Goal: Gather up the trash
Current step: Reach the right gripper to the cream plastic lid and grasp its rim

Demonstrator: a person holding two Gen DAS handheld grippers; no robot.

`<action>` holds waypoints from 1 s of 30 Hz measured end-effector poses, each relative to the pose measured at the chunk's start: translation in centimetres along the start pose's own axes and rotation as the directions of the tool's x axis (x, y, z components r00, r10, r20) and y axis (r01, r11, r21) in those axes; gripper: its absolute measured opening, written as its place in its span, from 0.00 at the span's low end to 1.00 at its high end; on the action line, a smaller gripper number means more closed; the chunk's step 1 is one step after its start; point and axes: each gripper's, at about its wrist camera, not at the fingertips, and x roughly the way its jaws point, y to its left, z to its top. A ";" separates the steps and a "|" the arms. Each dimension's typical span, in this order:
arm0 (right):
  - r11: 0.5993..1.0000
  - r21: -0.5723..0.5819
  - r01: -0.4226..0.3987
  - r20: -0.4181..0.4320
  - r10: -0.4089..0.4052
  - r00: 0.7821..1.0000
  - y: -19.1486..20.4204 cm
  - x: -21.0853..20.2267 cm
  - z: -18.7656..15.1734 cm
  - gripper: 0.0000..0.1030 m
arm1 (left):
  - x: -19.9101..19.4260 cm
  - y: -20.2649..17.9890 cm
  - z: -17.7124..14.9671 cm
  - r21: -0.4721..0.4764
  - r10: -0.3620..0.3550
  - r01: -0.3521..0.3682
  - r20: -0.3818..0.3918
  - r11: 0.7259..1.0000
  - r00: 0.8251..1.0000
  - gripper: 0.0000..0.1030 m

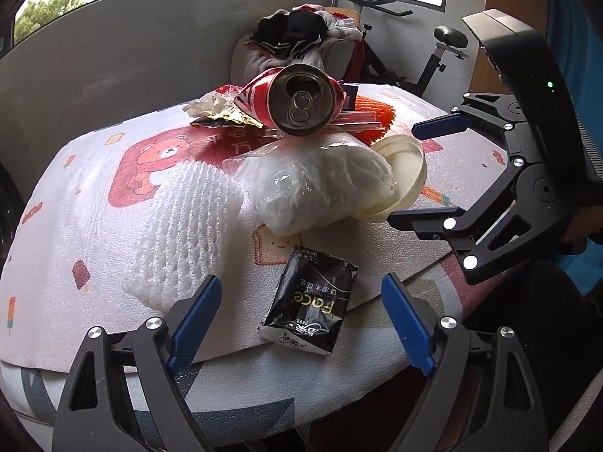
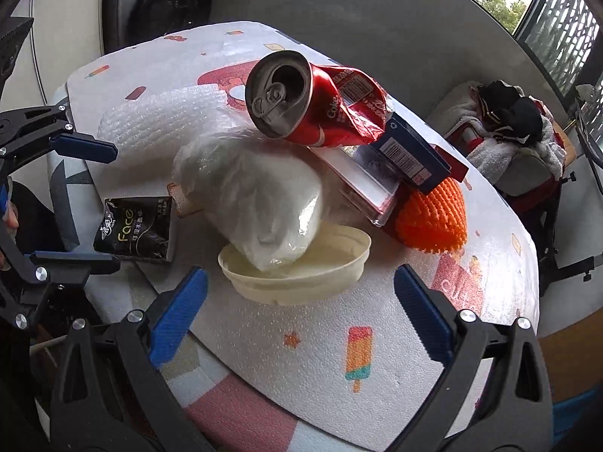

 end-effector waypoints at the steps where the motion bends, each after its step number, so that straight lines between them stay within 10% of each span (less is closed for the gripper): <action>1: 1.000 -0.002 -0.001 -0.017 0.001 1.000 -0.1 0.7 0.3 0.95 | 0.0 0.2 0.0 -0.004 0.001 -0.001 0.000 1.000 1.000 0.82; 15: 0.951 0.275 -0.138 -0.033 0.153 0.988 -2.6 2.1 -5.2 0.85 | 0.3 0.5 0.0 -0.010 -0.008 0.008 -0.003 1.000 1.000 0.82; 25: 0.708 0.566 -0.422 0.269 0.325 0.907 -7.5 -2.1 -5.3 0.80 | 0.4 0.1 0.1 -0.003 0.002 -0.002 -0.003 1.000 1.000 0.82; 30: 0.572 0.686 -0.450 0.282 0.361 0.889 -8.7 0.6 -4.8 0.56 | 0.5 -0.1 0.1 0.002 0.004 -0.004 -0.007 1.000 1.000 0.82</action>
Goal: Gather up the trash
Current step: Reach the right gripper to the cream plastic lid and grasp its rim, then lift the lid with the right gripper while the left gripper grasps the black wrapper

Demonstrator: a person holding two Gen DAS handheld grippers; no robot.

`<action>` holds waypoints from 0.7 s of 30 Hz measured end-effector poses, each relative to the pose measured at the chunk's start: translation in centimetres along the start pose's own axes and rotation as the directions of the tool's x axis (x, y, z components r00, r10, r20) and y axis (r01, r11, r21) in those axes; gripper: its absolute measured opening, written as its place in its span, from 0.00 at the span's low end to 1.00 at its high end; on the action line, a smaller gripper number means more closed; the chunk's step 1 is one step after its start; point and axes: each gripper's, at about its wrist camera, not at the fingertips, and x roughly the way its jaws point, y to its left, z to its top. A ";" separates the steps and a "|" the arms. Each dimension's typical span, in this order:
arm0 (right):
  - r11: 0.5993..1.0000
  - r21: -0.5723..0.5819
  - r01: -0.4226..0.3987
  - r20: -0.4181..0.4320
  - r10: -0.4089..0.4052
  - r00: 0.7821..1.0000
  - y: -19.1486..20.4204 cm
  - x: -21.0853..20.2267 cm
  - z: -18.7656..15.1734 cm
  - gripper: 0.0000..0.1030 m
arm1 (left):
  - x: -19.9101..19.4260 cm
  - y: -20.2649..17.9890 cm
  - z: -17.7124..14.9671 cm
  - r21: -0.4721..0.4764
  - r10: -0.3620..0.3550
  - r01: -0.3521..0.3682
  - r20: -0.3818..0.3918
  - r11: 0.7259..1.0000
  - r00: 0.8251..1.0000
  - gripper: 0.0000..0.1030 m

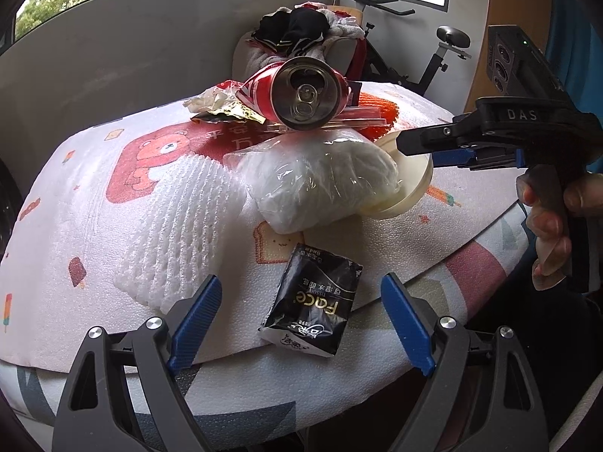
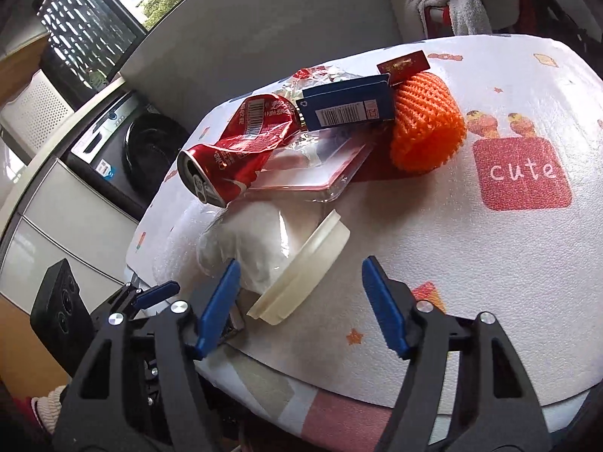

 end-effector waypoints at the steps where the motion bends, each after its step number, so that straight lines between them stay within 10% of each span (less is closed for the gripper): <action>1: 0.999 0.044 -0.020 0.002 0.020 1.000 -0.5 0.4 -0.1 0.49 | 0.0 0.0 0.0 0.001 0.001 -0.001 0.000 1.000 1.000 0.82; 7: 0.990 0.138 -0.040 0.032 0.036 0.999 -2.1 -0.1 -0.7 0.20 | 0.3 0.2 -0.1 0.005 -0.004 0.004 -0.007 1.000 1.000 0.74; 21: 0.974 0.000 0.225 0.069 -0.225 0.972 -4.1 -2.7 -2.6 0.18 | 3.0 -0.1 0.3 0.018 -0.001 0.002 -0.073 1.000 0.997 0.73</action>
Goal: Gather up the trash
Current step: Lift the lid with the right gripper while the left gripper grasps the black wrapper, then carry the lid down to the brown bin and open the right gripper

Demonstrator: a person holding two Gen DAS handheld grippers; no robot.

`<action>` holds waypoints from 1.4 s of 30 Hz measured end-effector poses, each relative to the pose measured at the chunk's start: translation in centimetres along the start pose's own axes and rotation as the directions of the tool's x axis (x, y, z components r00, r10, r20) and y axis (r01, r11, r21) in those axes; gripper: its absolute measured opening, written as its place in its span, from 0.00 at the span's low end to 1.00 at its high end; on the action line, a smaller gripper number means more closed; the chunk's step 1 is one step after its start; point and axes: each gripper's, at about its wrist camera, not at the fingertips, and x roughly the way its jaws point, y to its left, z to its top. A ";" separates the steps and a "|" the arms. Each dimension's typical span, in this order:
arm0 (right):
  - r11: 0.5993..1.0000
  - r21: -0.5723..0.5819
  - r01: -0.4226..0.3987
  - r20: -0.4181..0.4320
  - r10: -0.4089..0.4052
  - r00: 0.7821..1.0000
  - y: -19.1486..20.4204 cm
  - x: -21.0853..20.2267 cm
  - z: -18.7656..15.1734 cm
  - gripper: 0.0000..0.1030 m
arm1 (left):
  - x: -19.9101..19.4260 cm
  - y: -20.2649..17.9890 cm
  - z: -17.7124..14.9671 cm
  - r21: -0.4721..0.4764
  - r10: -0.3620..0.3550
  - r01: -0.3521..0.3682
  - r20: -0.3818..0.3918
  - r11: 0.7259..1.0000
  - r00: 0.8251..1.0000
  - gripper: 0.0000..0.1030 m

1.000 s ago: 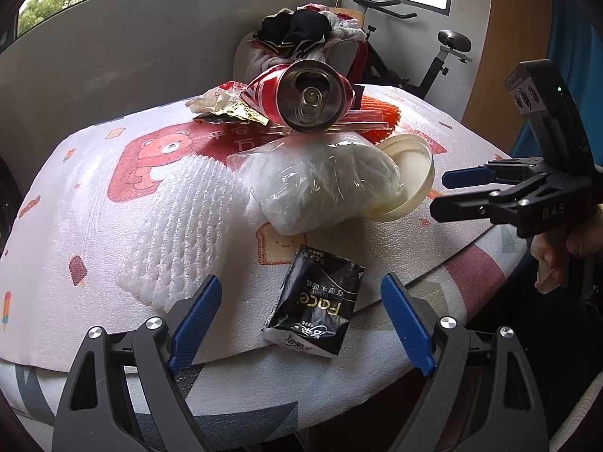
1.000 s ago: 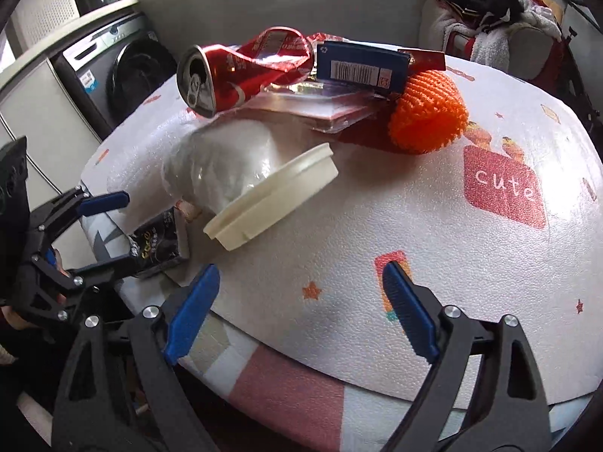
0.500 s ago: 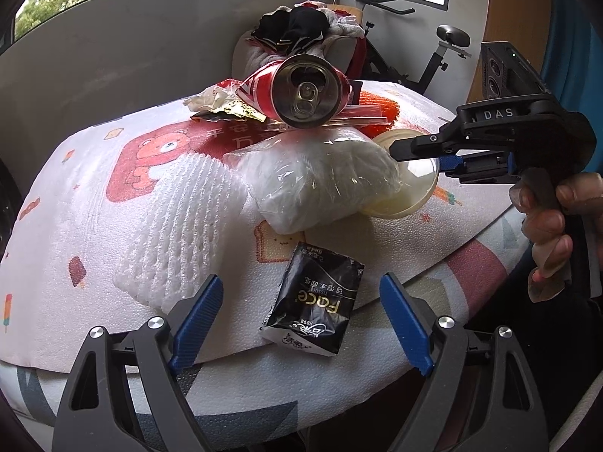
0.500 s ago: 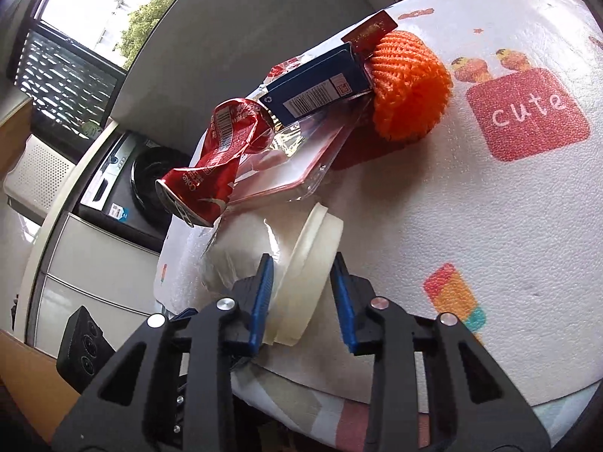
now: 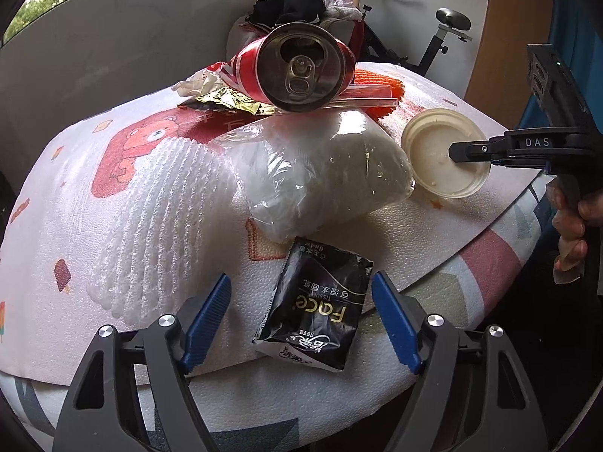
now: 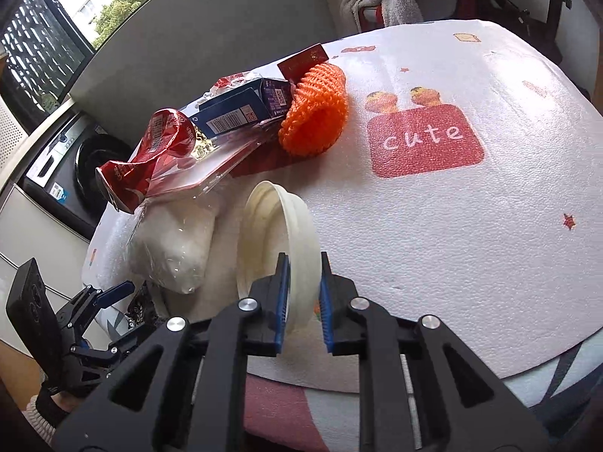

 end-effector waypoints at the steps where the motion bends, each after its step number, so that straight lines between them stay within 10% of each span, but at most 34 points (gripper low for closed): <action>1: 1.000 -0.006 0.003 0.005 -0.003 1.000 0.0 0.0 -0.1 0.18 | 0.2 0.1 0.0 -0.006 -0.002 0.001 -0.007 1.000 1.000 0.73; 8: 1.000 -0.029 0.007 0.036 -0.005 0.999 0.9 -1.2 -0.5 0.16 | 0.0 -0.3 -0.1 0.021 -0.011 0.011 0.003 1.000 1.000 0.34; 30: 0.995 -0.096 -0.017 0.106 0.027 0.994 3.8 -8.2 -6.7 0.16 | -6.3 -8.7 -7.1 0.161 -0.159 0.161 -0.027 0.974 0.987 0.31; 33: 0.995 -0.100 -0.021 0.107 0.032 0.994 3.9 -9.0 -7.6 0.16 | -6.5 -9.7 -7.6 0.179 -0.173 0.177 -0.037 0.968 0.984 0.37; 37: 0.993 -0.114 -0.043 0.095 0.054 0.994 4.1 -9.7 -8.7 0.16 | -8.0 -9.6 -7.7 0.186 -0.158 0.149 0.037 0.971 0.987 0.74; 42: 0.984 -0.167 -0.067 0.028 0.073 0.997 5.2 -8.7 -10.7 0.16 | -10.5 -7.7 -7.7 0.122 -0.117 0.103 0.121 0.987 0.986 0.85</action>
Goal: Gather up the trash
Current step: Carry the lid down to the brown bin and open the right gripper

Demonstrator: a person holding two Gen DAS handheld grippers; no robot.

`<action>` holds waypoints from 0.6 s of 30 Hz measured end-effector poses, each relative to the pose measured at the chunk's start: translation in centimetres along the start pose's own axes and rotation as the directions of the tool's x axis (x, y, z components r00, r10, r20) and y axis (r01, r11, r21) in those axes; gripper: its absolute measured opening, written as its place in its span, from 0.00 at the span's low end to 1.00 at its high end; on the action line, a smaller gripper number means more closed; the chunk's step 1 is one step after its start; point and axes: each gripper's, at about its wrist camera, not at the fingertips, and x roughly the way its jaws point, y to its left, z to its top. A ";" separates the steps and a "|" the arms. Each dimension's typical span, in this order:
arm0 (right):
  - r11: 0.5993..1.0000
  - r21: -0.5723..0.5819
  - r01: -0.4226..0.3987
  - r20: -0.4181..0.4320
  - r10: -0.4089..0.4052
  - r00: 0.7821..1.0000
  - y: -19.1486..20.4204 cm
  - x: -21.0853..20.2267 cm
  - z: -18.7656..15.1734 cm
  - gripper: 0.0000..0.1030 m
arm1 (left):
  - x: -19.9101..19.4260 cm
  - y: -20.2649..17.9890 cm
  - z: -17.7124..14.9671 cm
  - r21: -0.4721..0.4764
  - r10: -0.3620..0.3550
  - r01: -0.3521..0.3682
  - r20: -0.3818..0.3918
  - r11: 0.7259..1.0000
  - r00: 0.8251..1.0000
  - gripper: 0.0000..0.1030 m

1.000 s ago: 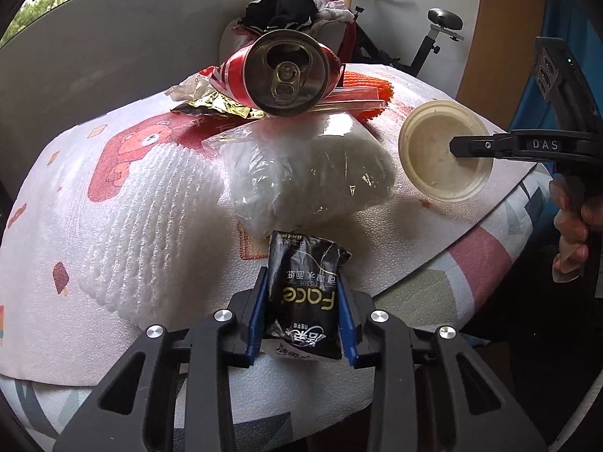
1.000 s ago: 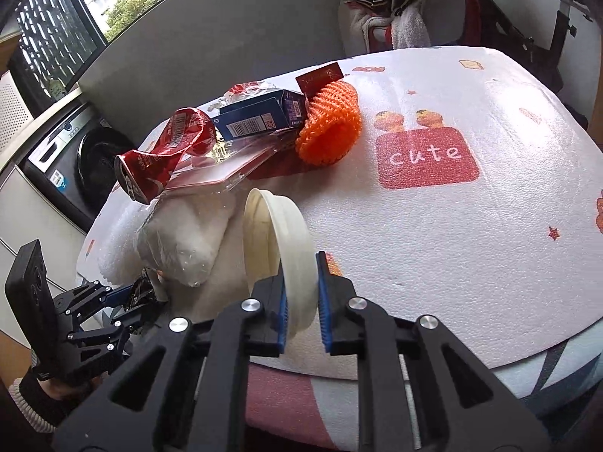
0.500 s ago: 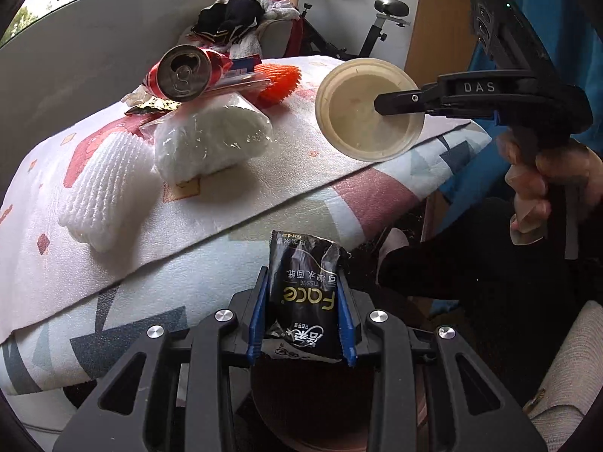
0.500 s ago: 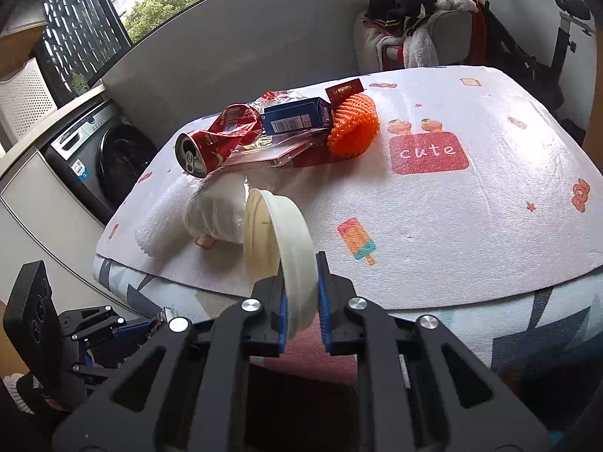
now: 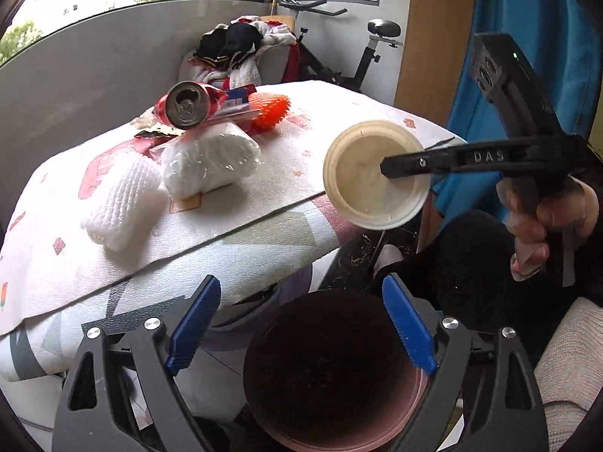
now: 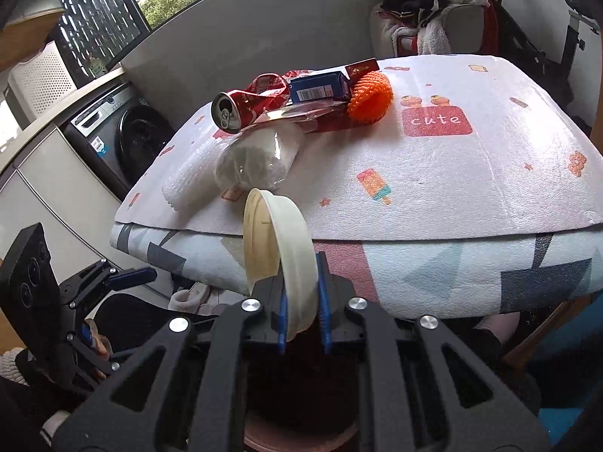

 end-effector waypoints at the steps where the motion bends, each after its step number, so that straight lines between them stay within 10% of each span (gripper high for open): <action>1: 1.000 -0.018 -0.010 -0.019 0.010 1.000 0.4 0.4 -0.4 0.16 | -0.5 0.5 -0.1 -0.012 0.024 -0.024 0.014 1.000 1.000 0.86; 13: 0.966 -0.241 -0.093 -0.324 0.010 0.946 6.0 8.4 -5.4 0.16 | -3.2 5.9 -1.0 -0.252 0.175 -0.144 0.102 0.957 0.979 0.89; 18: 0.967 -0.240 -0.085 -0.488 -0.045 0.872 5.9 12.0 -7.3 0.16 | -2.5 6.1 -1.4 -0.248 0.204 -0.182 0.065 0.952 0.977 0.89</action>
